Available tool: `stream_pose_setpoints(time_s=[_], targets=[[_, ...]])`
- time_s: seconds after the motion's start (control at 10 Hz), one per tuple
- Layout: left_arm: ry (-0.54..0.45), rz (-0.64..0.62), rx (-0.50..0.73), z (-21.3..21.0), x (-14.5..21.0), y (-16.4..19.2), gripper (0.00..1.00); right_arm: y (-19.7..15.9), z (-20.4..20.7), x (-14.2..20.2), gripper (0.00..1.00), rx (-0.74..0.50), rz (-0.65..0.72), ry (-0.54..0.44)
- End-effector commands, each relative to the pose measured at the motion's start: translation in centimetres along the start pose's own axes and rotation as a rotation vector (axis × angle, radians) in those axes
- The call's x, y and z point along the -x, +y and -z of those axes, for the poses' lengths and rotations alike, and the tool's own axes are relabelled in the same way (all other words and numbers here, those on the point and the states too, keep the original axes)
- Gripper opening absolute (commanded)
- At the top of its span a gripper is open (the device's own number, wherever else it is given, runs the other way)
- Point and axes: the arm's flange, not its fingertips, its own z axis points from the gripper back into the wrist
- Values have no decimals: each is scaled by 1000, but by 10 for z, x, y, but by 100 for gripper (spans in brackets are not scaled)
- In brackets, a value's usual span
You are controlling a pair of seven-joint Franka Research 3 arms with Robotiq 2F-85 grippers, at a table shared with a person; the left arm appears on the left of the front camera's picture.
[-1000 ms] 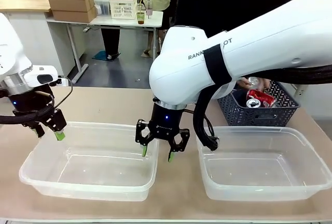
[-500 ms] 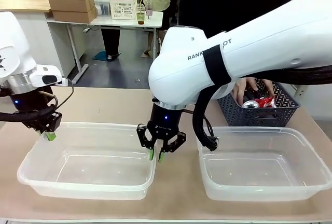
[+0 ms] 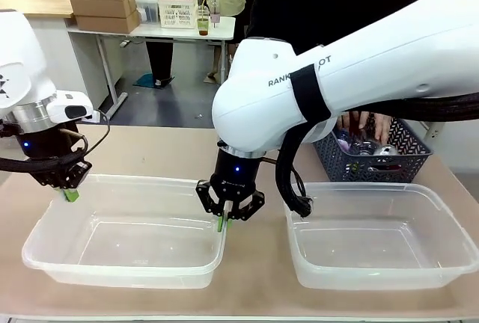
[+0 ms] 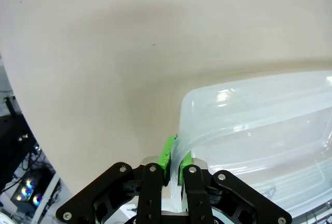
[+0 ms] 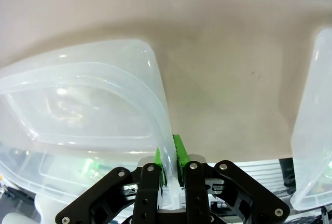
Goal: Sort the waste into each basket.
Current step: Pick up the Organizing box on the left side of the table and lift it.
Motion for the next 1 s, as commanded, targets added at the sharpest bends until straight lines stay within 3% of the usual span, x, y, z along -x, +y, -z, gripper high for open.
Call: stream_pose_setpoints(time_s=[0.0,0.3,0.5,0.7,0.8,0.9], targets=[[-17,-36,14,16,68,9,0,-13,-10,-7,0,65,11,2],[-40,-140,23,-45,46,7,0,-54,-72,-9,0,123,-93,58],[-115,-162,45,-108,31,-19,0,-84,-118,-5,0,171,-194,113],[-175,-176,114,-154,9,-45,0,-105,-133,3,0,230,-246,167],[-111,-119,127,-107,31,-56,0,-124,-131,13,0,173,-223,164],[-111,-119,127,-107,31,-56,0,-61,-139,11,0,73,-210,109]])
